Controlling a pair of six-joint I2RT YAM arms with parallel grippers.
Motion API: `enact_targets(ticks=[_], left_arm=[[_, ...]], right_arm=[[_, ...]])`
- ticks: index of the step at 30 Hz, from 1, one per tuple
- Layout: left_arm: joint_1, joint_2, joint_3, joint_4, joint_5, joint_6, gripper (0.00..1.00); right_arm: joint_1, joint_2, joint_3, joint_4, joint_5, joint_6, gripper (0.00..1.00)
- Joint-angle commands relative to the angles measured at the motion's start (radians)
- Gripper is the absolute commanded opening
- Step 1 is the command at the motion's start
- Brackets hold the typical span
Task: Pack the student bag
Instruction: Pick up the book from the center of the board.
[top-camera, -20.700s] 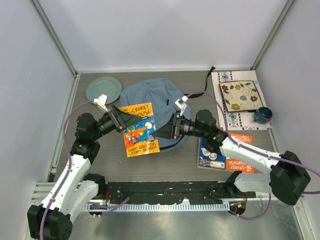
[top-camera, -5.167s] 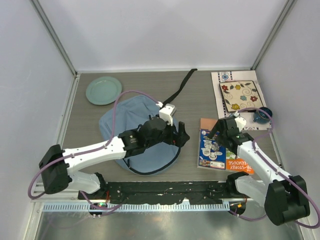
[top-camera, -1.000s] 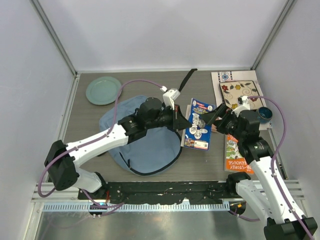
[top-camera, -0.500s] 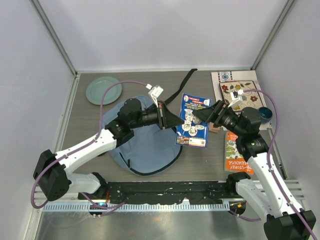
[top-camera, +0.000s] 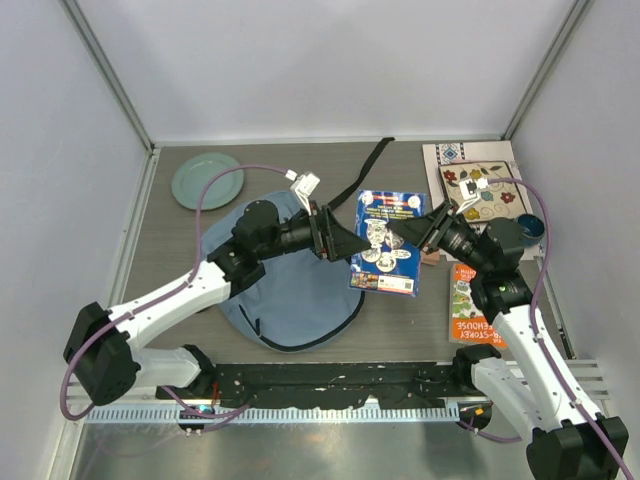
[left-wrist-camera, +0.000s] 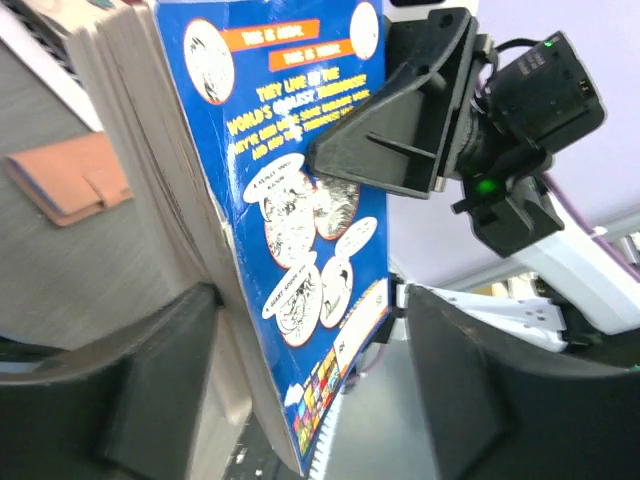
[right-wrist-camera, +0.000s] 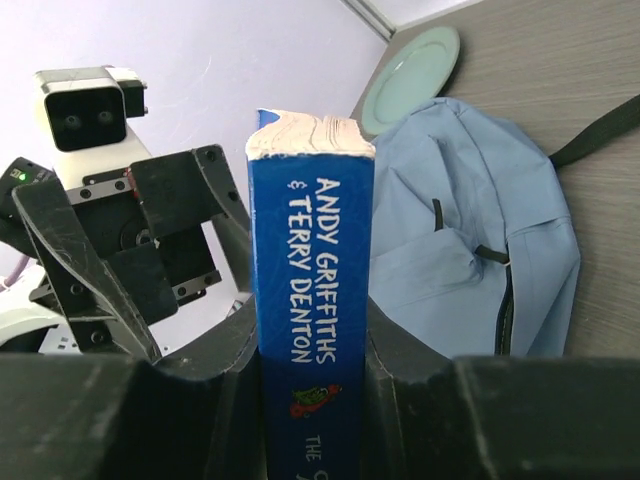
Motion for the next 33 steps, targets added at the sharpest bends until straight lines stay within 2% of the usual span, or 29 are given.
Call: enact_targets(ticks=[1,3,6,10,14,19,21,22,24,25,27,28,29,31,32,33], left_arm=[[-0.015,-0.088,-0.007,-0.032,-0.165,0.061,0.9],[-0.013,-0.108,-0.046,0.005,-0.207,0.044,0.99],[-0.013,-0.092,-0.058,0.057,-0.248,0.032,0.99],[-0.013,-0.023,-0.028,0.102,-0.222,0.026,1.0],[-0.009,0.028,-0.025,0.224,-0.186,-0.005,1.0],[0.001,0.066,-0.021,0.365,-0.106,-0.054,0.99],[0.005,0.074,-0.022,0.395,-0.06,-0.068,0.91],[0.005,0.074,-0.022,0.408,-0.049,-0.077,0.77],[0.007,0.076,-0.025,0.41,-0.038,-0.077,0.59],[0.007,0.073,-0.03,0.41,-0.044,-0.077,0.39],[0.01,0.056,-0.05,0.41,-0.063,-0.076,0.18],[0.01,0.05,-0.056,0.399,-0.069,-0.076,0.0],[0.013,0.036,-0.061,0.392,-0.075,-0.068,0.0],[0.014,0.017,-0.07,0.351,-0.099,-0.054,0.0],[0.016,0.005,-0.071,0.326,-0.116,-0.031,0.0],[0.016,-0.025,-0.071,0.291,-0.144,-0.016,0.0]], right_arm=[[0.013,-0.013,0.019,0.061,-0.082,0.038,0.01],[0.012,-0.01,0.01,0.142,-0.108,0.086,0.01],[0.013,0.001,-0.01,0.233,-0.153,0.193,0.01],[0.013,0.011,-0.034,0.426,-0.196,0.334,0.01],[0.013,0.044,-0.056,0.567,-0.242,0.469,0.01],[0.013,0.074,-0.07,0.652,-0.283,0.499,0.01],[0.012,0.088,-0.068,0.646,-0.292,0.483,0.01],[0.012,0.091,-0.068,0.646,-0.297,0.479,0.01],[0.012,0.103,-0.067,0.641,-0.296,0.473,0.01],[0.013,0.105,-0.067,0.632,-0.289,0.457,0.01],[0.012,0.108,-0.058,0.576,-0.283,0.43,0.01],[0.015,0.108,-0.042,0.542,-0.276,0.378,0.02],[0.013,0.108,-0.033,0.503,-0.27,0.35,0.04],[0.013,0.097,-0.005,0.329,-0.25,0.267,0.27],[0.013,0.091,0.027,0.26,-0.207,0.173,0.4],[0.013,0.085,0.047,0.095,-0.176,0.117,0.64]])
